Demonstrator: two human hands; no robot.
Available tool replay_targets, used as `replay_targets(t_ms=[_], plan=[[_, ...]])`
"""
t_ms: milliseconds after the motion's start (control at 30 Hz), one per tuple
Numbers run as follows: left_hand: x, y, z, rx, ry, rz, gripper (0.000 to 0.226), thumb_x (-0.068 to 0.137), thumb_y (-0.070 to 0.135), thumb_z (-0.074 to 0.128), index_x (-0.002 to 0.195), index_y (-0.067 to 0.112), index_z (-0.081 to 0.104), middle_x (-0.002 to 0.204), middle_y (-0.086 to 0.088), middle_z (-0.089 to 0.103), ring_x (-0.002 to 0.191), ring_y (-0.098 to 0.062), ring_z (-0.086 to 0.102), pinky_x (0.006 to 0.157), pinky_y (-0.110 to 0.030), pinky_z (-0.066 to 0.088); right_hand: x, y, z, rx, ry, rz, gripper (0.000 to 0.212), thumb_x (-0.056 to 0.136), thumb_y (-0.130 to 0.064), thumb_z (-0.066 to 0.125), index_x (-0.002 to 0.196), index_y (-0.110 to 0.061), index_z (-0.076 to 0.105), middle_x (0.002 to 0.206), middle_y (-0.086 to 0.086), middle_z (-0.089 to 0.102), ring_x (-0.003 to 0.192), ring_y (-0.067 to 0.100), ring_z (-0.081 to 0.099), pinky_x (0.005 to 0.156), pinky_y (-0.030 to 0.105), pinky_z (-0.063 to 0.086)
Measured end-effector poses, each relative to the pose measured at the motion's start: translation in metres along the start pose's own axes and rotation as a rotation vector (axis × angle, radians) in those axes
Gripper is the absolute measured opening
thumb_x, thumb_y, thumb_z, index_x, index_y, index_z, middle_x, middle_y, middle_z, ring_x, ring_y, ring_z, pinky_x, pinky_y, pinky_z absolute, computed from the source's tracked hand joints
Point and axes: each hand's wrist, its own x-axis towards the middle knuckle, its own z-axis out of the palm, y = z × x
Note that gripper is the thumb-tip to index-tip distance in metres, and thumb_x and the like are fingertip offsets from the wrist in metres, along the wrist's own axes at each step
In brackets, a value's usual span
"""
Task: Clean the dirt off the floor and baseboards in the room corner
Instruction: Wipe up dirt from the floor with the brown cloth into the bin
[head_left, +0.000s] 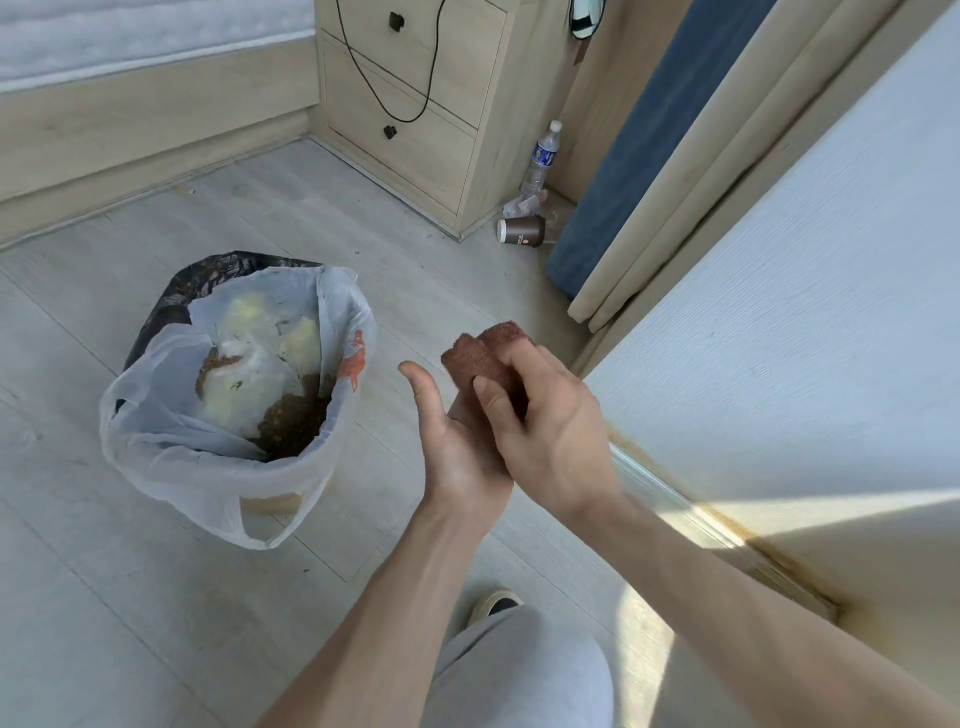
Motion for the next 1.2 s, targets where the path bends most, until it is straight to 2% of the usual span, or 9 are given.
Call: replay_targets(t_ms=[233, 367, 567, 700, 833, 933, 1000, 1100, 1200], plan=[[0.005, 0.001, 0.008, 0.032, -0.001, -0.028, 0.094, 0.087, 0.090, 0.023, 0.125, 0.018, 0.070, 0.125, -0.008, 0.072, 0.119, -0.023, 0.069, 0.090, -0.039, 0.055, 0.020, 0.010, -0.007, -0.110, -0.179, -0.191, 0.030, 0.106, -0.051, 0.035, 0.119, -0.029, 0.050, 0.093, -0.009, 0.063, 0.080, 0.019, 0.064, 0.065, 0.043, 0.054], [0.004, -0.002, 0.014, 0.014, -0.036, -0.009, 0.100, 0.087, 0.090, 0.025, 0.140, 0.014, 0.062, 0.143, -0.015, 0.061, 0.136, -0.030, 0.056, 0.116, -0.048, 0.040, 0.027, 0.020, -0.010, 0.075, -0.134, 0.104, 0.019, 0.105, -0.044, 0.050, 0.110, -0.027, 0.059, 0.086, -0.008, 0.067, 0.081, 0.017, 0.063, 0.073, 0.036, 0.049], [0.005, -0.004, 0.029, 0.216, -0.081, 0.004, 0.076, 0.094, 0.075, 0.044, 0.142, 0.019, 0.060, 0.141, -0.013, 0.063, 0.132, -0.029, 0.059, 0.113, -0.054, 0.043, 0.034, 0.027, -0.027, -0.283, -0.004, 0.165, 0.041, 0.106, -0.055, 0.035, 0.110, -0.019, 0.054, 0.079, 0.006, 0.066, 0.081, 0.039, 0.063, 0.070, 0.041, 0.045], [0.008, -0.006, 0.033, 0.253, 0.091, 0.022, 0.072, 0.084, 0.067, 0.067, 0.136, 0.016, 0.064, 0.131, -0.014, 0.069, 0.122, -0.031, 0.067, 0.108, -0.057, 0.049, 0.030, 0.026, -0.033, -0.032, -0.086, 0.304, 0.052, 0.102, -0.065, 0.033, 0.132, -0.027, 0.053, 0.097, 0.004, 0.070, 0.098, 0.030, 0.064, 0.086, 0.041, 0.049], [0.010, 0.001, 0.035, 0.209, 0.314, -0.003, 0.059, 0.092, 0.061, 0.063, 0.123, 0.011, 0.071, 0.113, -0.013, 0.077, 0.101, -0.030, 0.076, 0.083, -0.048, 0.063, 0.011, 0.038, -0.039, 0.031, -0.201, 0.249, 0.063, 0.099, -0.053, 0.060, 0.151, -0.026, 0.039, 0.086, -0.009, 0.065, 0.079, 0.003, 0.061, 0.070, 0.011, 0.046], [0.008, 0.002, 0.042, 0.234, 0.383, 0.046, 0.046, 0.093, 0.054, 0.068, 0.110, 0.013, 0.074, 0.100, -0.008, 0.079, 0.090, -0.028, 0.078, 0.072, -0.044, 0.064, 0.000, 0.049, -0.036, -0.133, -0.138, 0.199, 0.050, 0.098, -0.057, 0.056, 0.136, -0.024, 0.052, 0.074, -0.009, 0.061, 0.074, 0.016, 0.063, 0.072, 0.033, 0.052], [0.005, 0.000, 0.044, 0.265, 0.413, 0.073, 0.040, 0.092, 0.052, 0.071, 0.100, 0.013, 0.074, 0.094, -0.008, 0.079, 0.088, -0.028, 0.077, 0.074, -0.047, 0.064, -0.002, 0.052, -0.037, -0.174, -0.183, 0.226, 0.057, 0.096, -0.067, 0.047, 0.135, -0.027, 0.052, 0.087, -0.007, 0.063, 0.088, 0.022, 0.065, 0.079, 0.037, 0.052], [0.002, 0.001, 0.040, 0.325, 0.383, 0.067, 0.048, 0.089, 0.054, 0.073, 0.105, 0.008, 0.075, 0.097, -0.013, 0.079, 0.087, -0.032, 0.077, 0.074, -0.052, 0.064, 0.001, 0.049, -0.041, 0.213, -0.380, 0.407, 0.084, 0.086, -0.078, 0.056, 0.153, -0.029, 0.041, 0.132, -0.007, 0.058, 0.120, 0.014, 0.060, 0.102, 0.037, 0.050], [-0.005, 0.009, 0.040, 0.411, 0.321, 0.065, 0.052, 0.091, 0.053, 0.071, 0.108, 0.004, 0.075, 0.098, -0.013, 0.079, 0.089, -0.029, 0.078, 0.077, -0.049, 0.064, 0.008, 0.040, -0.041, 0.766, -0.520, 0.634, 0.059, 0.087, -0.051, 0.077, 0.134, -0.018, 0.062, 0.118, 0.005, 0.075, 0.104, 0.023, 0.074, 0.077, 0.036, 0.061]])
